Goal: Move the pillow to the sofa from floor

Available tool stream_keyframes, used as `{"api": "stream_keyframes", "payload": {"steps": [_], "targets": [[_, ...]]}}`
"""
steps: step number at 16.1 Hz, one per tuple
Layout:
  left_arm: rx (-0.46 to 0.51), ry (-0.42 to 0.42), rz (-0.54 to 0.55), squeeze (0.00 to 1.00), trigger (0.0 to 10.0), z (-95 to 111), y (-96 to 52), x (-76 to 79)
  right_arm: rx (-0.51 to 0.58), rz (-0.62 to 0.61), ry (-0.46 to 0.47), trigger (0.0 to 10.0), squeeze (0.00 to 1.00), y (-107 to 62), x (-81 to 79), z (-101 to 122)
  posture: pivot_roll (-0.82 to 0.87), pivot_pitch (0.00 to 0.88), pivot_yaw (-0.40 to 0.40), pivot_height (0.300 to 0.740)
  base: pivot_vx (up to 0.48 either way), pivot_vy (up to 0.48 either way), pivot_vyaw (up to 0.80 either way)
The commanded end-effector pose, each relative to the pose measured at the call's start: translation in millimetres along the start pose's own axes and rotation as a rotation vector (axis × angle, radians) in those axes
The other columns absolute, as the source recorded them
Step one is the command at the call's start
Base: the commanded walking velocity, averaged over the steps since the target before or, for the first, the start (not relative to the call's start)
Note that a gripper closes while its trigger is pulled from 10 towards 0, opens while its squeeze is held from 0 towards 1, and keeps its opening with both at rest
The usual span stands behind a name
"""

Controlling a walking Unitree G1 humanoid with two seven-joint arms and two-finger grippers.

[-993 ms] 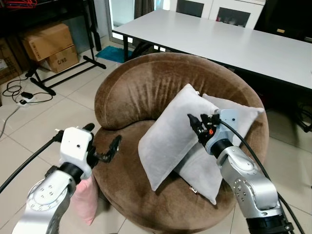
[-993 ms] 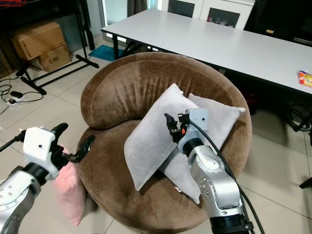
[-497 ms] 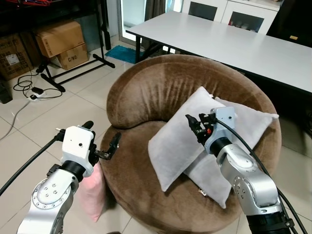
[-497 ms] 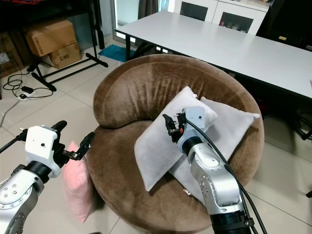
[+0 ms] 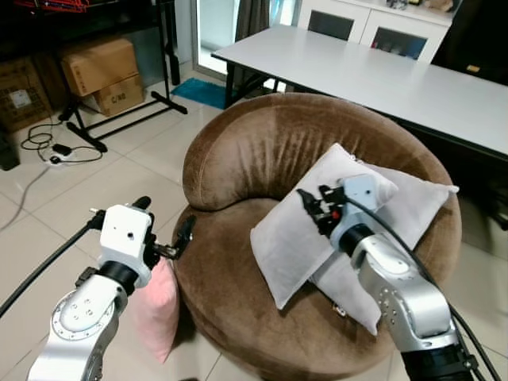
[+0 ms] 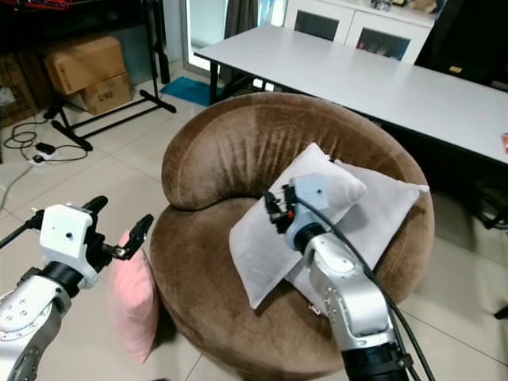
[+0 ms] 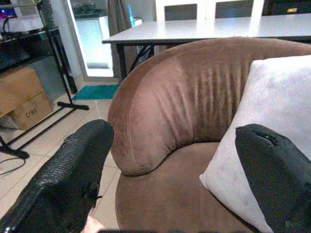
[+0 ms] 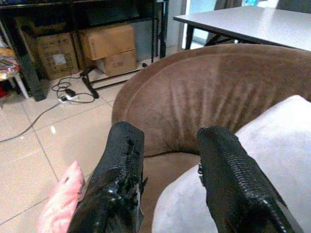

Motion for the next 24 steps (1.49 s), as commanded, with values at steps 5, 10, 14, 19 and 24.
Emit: {"api": "stream_keyframes", "payload": {"steps": [5,10,14,19,24], "targets": [[-0.001,-0.001,0.010,0.00,10.0,-1,1.3,-0.3,0.004,-0.023,0.000,10.0,0.00,-1.0,6.3,3,0.01,0.000,-0.063,0.740,0.000,0.300,0.00],[-0.003,-0.002,0.015,0.00,10.0,-1,1.3,-0.5,-0.003,-0.025,0.000,10.0,0.00,-0.9,7.0,2,0.01,0.000,-0.070,0.740,0.000,0.302,0.00],[-0.004,-0.001,0.019,0.00,10.0,-2,1.1,-1.2,-0.007,-0.022,0.000,10.0,0.00,-0.3,6.4,1,0.01,0.000,-0.071,0.740,0.000,0.304,0.00],[-0.002,0.001,0.022,0.00,10.0,-1,1.2,-1.5,-0.007,-0.037,0.005,10.0,0.00,-0.9,9.3,0,0.01,0.000,-0.071,0.740,0.000,0.307,0.00],[0.000,0.057,0.120,0.00,10.0,-1,2.8,-14.3,0.009,-0.056,-0.008,10.0,0.00,-0.6,13.5,4,0.01,0.000,-0.071,0.740,0.000,0.058,0.00]]}}
Point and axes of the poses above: a point about 5 cm out from each wrist's last joint towards the gripper, its own y axis pointing out of the wrist towards the gripper, its own z axis along the axis of the wrist's last joint, x = y × z, the point moved 5 cm from there along y, pointing out of the wrist towards the gripper, and after that the axes turned 14 degrees about y, right-handed, at the moved point
